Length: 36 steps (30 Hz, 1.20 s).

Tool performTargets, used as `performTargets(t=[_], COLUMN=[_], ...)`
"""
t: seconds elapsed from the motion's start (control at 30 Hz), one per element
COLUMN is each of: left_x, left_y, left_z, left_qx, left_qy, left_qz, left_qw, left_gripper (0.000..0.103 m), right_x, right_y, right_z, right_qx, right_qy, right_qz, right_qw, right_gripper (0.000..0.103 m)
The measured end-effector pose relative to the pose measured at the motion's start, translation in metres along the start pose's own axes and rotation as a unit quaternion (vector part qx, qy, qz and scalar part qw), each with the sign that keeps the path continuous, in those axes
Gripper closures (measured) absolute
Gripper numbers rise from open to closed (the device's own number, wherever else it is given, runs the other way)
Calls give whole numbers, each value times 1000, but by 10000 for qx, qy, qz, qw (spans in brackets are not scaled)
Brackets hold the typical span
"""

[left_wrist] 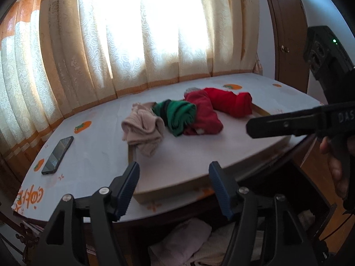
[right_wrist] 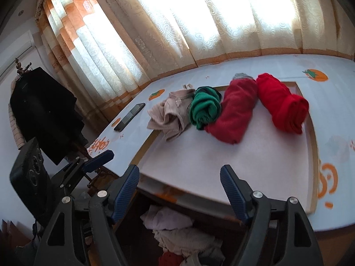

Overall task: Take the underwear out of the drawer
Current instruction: 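Lower both open tools back toward the drawer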

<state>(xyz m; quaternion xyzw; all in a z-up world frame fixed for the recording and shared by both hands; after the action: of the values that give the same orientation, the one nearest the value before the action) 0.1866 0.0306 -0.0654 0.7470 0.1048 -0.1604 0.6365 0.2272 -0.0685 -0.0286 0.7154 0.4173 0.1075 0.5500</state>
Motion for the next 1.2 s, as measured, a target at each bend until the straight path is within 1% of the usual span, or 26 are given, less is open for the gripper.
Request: performTargets(t=[0.3, 0.43, 0.7, 0.93, 1.2], left_x=[-8, -9, -13, -20, -26], left_y=[-21, -26, -35, -45, -71], left_z=[7, 5, 8, 14, 14], left_qx=[-112, -143, -182, -238, -381], left_qy=[-32, 2, -11, -69, -26], left_qz=[-114, -148, -199, -233, -403], left_qw=[9999, 9998, 9996, 9994, 9985], left_gripper=[37, 37, 36, 35, 34], right_x=[-21, -27, -36, -45, -54], right_y=[-31, -44, -65, -77, -97], right_z=[-1, -1, -3, -2, 13], right_qx=[-9, 36, -31, -203, -323], right_qy=[4, 35, -31, -158, -398], right_qz=[-3, -33, -92, -79, -116], right_qw=[10000, 10000, 9999, 9996, 9986], right_gripper=[25, 25, 25, 25, 25])
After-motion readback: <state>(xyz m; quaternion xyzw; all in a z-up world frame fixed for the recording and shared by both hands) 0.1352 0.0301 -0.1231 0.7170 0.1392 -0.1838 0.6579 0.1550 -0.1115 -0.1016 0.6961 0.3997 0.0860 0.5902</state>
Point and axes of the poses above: each gripper's, at about its wrist camera, not at the fingertips, and x roughly the way its jaws point, z to its right, y to its top, the point moved 10 cm from there along x, roughly the way its jaws point, and after that the axes turned 11 degrees about z, right-handed, at the moved point
